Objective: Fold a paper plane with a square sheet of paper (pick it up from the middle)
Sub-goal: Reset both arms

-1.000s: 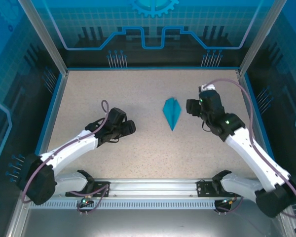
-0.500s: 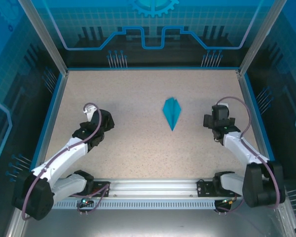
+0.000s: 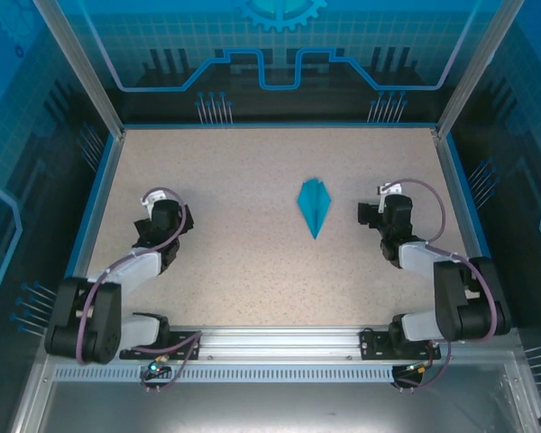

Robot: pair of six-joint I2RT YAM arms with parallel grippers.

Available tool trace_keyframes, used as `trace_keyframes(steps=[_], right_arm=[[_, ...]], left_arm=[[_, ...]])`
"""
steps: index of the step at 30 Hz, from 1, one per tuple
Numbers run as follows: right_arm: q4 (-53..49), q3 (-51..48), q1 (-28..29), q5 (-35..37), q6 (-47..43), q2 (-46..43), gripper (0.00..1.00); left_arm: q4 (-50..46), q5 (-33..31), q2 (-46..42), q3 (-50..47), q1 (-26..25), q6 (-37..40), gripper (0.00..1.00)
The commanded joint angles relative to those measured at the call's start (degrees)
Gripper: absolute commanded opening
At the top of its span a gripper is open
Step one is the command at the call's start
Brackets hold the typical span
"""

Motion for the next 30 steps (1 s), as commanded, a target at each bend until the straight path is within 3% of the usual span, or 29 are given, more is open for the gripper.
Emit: trace_keyframes(steps=[1, 3, 4, 6, 7, 8, 12, 30], right_arm=[[11.0, -1.4, 0.4, -6.6, -4.5, 2.3, 0.92], [18.2, -4.8, 1.5, -7.3, -6.2, 3.8, 0.89], [23.0, -6.6, 1.7, -7.4, -6.6, 5.0, 0.93], [20.4, -5.6, 2.2, -6.3, -6.9, 4.8, 1.00], [20.1, -5.1, 2.1, -5.3, -6.4, 5.3, 0.99], [17.7, -3.8, 1.9, -4.0, -5.3, 5.3, 1.00], [18.2, -3.9, 1.7, 2.8, -2.1, 5.5, 1.00], [18.0, -3.9, 1.8, 3.0, -2.1, 5.4, 0.99]], left_arm=[[22.2, 7.2, 2.8, -2.8, 0.6, 8.5, 0.99], [24.7, 9.1, 5.2, -2.9, 1.1, 9.0, 0.99], [27.1, 11.3, 6.7, -3.6, 1.1, 10.0, 0.99], [39.3, 16.9, 13.4, -6.3, 1.0, 13.0, 0.99], [39.4, 17.3, 13.8, -6.1, 1.0, 13.3, 0.99], [31.3, 18.8, 11.7, -4.1, 1.3, 12.5, 0.98], [31.2, 20.0, 12.5, -3.0, 3.5, 10.8, 0.98], [30.6, 20.4, 12.4, -2.7, 3.3, 11.0, 0.99]])
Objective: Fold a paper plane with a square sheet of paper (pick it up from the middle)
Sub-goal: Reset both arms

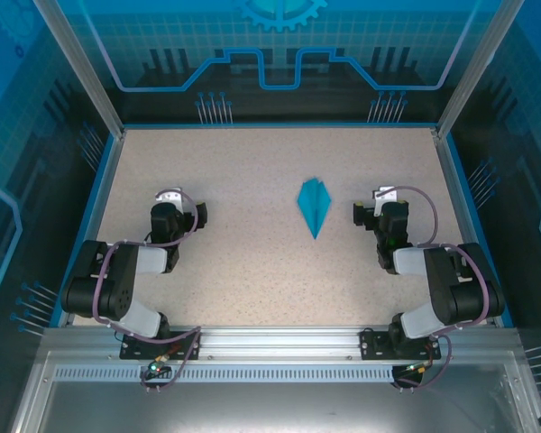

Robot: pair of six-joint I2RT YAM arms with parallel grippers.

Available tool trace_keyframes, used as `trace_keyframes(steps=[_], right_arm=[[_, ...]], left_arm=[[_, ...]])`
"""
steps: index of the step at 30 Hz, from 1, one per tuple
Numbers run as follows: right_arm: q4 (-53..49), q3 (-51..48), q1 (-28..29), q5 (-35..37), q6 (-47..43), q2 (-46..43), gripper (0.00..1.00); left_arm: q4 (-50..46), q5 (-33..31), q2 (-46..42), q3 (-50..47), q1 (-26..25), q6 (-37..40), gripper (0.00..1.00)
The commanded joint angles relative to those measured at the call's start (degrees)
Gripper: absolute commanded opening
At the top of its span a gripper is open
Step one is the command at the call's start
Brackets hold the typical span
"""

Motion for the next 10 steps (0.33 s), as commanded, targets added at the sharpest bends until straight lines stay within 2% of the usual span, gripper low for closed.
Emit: trace_keyframes(steps=[1, 10], right_arm=[[2.1, 1.1, 0.3, 0.7, 0.8, 0.4, 0.99], [2.0, 1.1, 0.3, 0.6, 0.8, 0.4, 1.00]], left_arm=[[2.2, 1.2, -0.5, 1.0, 0.4, 1.3, 0.99], [2.2, 1.2, -0.5, 1.1, 0.4, 1.3, 0.98]])
